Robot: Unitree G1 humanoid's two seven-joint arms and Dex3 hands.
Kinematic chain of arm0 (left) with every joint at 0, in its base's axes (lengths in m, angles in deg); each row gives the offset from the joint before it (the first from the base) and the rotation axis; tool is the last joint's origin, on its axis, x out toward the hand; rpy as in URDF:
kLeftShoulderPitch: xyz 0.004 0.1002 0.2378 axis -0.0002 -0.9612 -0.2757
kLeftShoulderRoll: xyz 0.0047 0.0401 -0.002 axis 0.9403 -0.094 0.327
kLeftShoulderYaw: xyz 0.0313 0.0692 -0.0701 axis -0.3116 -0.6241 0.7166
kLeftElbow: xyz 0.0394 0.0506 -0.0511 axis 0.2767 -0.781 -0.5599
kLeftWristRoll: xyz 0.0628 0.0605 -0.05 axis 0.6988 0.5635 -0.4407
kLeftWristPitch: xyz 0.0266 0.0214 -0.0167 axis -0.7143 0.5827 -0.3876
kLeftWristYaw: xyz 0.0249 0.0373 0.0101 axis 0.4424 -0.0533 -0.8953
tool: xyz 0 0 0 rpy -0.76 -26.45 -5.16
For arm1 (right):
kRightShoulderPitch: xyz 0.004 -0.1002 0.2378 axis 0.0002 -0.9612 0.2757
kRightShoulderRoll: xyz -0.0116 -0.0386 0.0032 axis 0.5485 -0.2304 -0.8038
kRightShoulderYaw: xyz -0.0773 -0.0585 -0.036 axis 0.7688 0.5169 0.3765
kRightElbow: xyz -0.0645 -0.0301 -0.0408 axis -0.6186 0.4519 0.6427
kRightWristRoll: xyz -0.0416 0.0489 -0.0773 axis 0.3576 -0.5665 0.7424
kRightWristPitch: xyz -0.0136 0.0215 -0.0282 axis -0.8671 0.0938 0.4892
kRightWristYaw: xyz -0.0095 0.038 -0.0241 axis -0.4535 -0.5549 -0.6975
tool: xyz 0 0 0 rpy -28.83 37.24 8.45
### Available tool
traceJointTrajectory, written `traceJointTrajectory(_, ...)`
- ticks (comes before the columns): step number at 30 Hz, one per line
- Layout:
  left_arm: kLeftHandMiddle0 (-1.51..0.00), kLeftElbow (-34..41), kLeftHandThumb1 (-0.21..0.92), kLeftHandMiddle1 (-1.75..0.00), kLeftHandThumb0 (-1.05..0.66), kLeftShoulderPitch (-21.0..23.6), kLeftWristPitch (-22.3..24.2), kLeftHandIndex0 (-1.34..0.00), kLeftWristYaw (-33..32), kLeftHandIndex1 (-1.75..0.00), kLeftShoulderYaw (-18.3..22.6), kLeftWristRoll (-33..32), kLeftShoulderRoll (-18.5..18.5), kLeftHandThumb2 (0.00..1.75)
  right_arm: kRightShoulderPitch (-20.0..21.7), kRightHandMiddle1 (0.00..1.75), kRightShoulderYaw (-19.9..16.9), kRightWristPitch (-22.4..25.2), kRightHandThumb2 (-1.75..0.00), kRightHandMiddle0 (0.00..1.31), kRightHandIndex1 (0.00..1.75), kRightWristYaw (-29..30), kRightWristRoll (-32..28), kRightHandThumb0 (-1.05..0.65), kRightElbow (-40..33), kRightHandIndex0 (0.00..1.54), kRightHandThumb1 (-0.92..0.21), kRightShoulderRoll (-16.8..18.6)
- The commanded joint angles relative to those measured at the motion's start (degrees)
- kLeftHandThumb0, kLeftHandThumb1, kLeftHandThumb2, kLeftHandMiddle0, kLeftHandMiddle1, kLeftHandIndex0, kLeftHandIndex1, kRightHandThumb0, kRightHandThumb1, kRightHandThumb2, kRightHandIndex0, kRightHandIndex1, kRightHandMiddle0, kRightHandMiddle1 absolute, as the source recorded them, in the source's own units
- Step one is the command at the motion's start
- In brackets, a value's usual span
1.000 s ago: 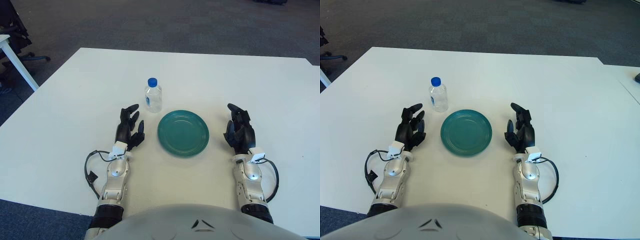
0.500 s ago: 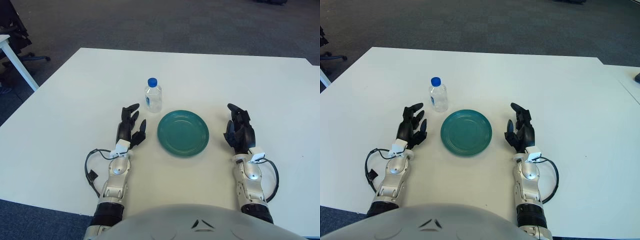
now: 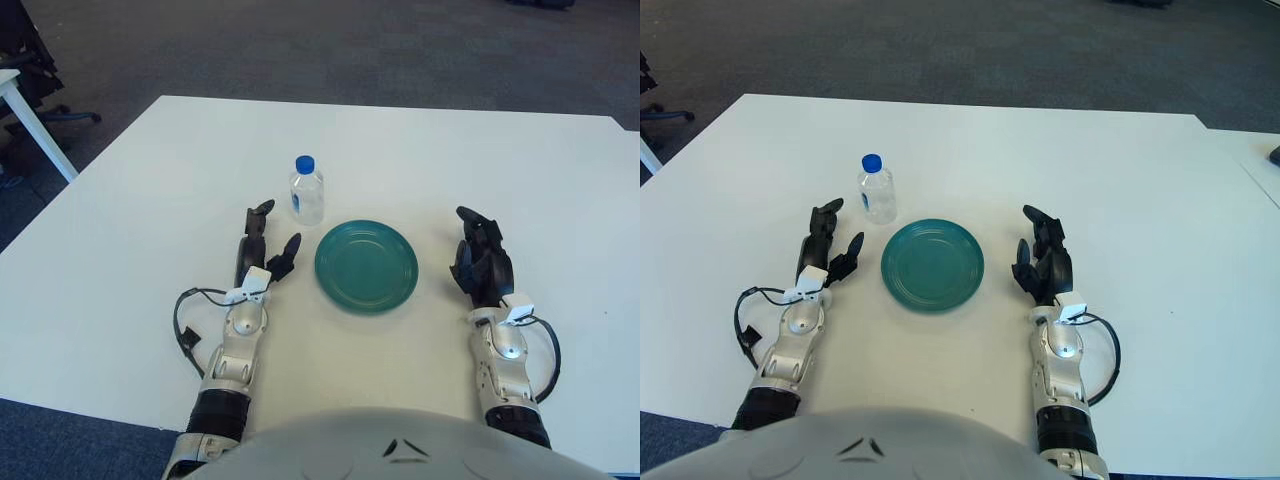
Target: Put the bottle into the plate.
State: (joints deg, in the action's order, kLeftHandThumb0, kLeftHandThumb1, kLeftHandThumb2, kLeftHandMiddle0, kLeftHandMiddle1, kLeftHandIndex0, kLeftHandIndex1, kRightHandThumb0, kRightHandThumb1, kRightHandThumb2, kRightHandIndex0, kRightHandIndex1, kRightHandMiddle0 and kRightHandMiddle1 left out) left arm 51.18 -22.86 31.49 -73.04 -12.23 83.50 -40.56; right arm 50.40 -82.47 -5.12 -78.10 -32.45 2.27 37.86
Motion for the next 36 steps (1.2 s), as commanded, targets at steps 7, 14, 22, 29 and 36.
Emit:
traceJointTrajectory(7,-0.03,-4.11,0.92,0.0,-1.05,5.02,6.25,0.0,1.62,-0.08,-2.77,3.18,2.2,0.53,-2.07,0.83,-1.27,-0.68,-0.74,0.0,0.11,-0.64,-0.49,-0.66,6.44,0.43,-0.92,-0.25)
traceJointTrajectory(14,0.0,-6.38,0.92,0.0,-1.05,8.64,8.94,0.0,2.4,-0.01,-4.17,3.88,2.97,0.48,-1.31,0.83,-1.71,-2.68,-0.74,0.0,0.11,-1.52,-1.05,-0.65,8.98,0.43,-0.92,-0.31)
traceJointTrajectory(22,0.0,-8.81,0.92,0.0,-1.05,12.22,13.65,0.0,0.96,0.0,-5.01,5.22,2.78,0.35,-0.77,0.84,-1.69,-5.11,-0.77,0.0,0.1,-2.72,-0.93,-0.67,10.64,0.42,-0.92,-0.58)
traceJointTrajectory(29,0.0,-10.16,0.92,0.0,-1.05,14.69,16.77,0.0,0.02,0.0,-5.19,5.28,2.49,0.28,-0.65,0.84,-1.72,-3.14,-0.75,0.0,0.1,-2.14,-0.92,-0.66,9.41,0.42,-0.92,-0.37)
traceJointTrajectory(36,0.0,-12.44,0.92,0.0,-1.05,17.37,18.25,0.0,-0.8,0.0,-4.93,4.56,1.9,0.26,0.11,0.85,-1.81,-6.63,-0.75,0.0,0.09,-3.76,-1.19,-0.67,12.1,0.42,-0.92,-0.75)
